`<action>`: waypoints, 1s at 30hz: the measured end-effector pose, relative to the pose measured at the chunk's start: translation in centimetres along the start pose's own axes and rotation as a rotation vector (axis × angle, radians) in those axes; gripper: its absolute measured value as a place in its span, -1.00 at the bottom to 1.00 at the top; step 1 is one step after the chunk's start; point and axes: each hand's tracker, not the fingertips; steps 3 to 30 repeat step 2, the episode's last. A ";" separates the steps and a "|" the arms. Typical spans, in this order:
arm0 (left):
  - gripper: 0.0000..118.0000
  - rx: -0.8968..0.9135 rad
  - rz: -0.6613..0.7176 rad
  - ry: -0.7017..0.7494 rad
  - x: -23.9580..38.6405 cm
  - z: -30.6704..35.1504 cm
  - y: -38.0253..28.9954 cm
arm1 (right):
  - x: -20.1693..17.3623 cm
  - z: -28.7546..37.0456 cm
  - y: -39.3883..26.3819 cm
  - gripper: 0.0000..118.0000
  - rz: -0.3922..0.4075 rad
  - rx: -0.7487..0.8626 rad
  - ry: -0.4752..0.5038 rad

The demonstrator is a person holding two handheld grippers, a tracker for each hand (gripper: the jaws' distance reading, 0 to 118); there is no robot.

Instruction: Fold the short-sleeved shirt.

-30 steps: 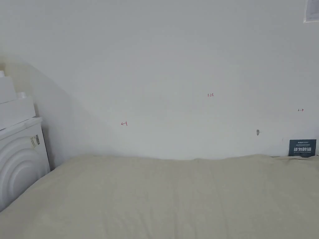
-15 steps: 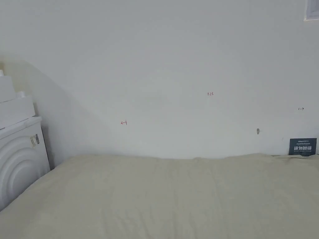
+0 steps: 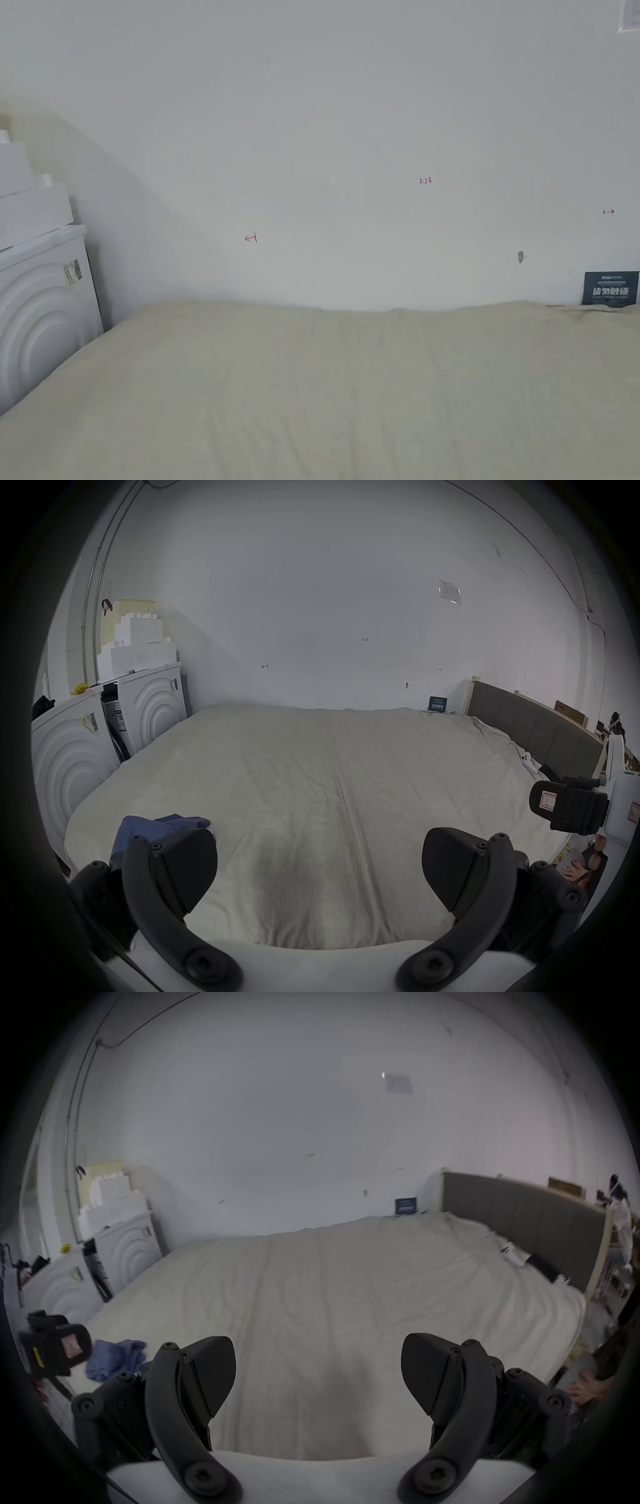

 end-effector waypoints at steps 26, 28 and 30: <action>1.00 -0.001 0.004 0.001 0.0 -0.1 0.3 | 0.1 -0.2 -0.1 0.69 -0.005 -0.006 0.022; 1.00 -0.001 0.004 0.001 0.0 -0.1 0.3 | 0.1 -0.2 -0.1 0.69 -0.005 -0.006 0.022; 1.00 -0.001 0.004 0.001 0.0 -0.1 0.3 | 0.1 -0.2 -0.1 0.69 -0.005 -0.006 0.022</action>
